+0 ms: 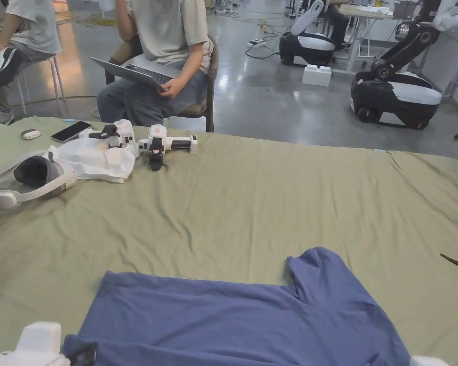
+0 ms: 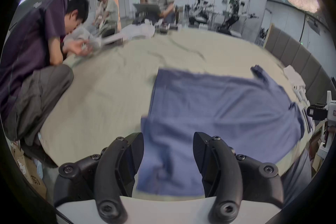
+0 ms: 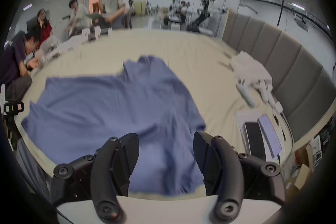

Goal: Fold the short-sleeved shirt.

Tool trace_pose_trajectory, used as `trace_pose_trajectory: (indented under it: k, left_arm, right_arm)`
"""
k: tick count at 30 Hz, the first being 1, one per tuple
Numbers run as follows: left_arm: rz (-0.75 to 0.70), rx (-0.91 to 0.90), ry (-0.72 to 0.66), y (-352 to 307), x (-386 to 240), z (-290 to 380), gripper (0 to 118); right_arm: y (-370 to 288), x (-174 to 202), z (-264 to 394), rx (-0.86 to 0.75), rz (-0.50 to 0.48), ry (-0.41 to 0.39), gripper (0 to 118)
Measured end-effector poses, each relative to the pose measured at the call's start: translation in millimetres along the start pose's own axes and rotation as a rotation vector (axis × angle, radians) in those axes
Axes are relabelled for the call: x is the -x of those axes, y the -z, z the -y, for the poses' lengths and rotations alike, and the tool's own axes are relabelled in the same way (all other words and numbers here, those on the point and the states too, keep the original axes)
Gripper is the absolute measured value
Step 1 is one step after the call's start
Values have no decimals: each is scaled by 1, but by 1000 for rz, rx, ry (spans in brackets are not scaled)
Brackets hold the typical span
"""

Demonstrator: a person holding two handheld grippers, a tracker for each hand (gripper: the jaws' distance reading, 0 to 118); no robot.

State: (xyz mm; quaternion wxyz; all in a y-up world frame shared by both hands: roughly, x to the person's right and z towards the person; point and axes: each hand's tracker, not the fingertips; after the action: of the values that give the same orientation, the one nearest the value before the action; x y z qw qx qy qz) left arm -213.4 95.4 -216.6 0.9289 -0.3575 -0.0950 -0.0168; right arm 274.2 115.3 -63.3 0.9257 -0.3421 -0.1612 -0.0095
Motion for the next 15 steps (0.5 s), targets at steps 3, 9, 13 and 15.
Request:
trace_pose_trajectory:
  k: [3, 9, 13, 15]
  left_arm:
    - [-25, -124, 38, -4, -21, -25, 59]
    - [-52, -366, 84, -24, -54, -57, 48]
    - [-73, -490, 107, -40, -68, -66, 12]
    - [-78, -523, 106, -45, -71, -68, 0]
  right_arm:
    - [0, 14, -23, -106, -12, 14, 67]
    - [-7, 45, -56, -334, -73, 24, 54]
    - [-16, 64, -68, -479, -55, 30, 7]
    - [-20, 71, -71, -531, -49, 31, 4]
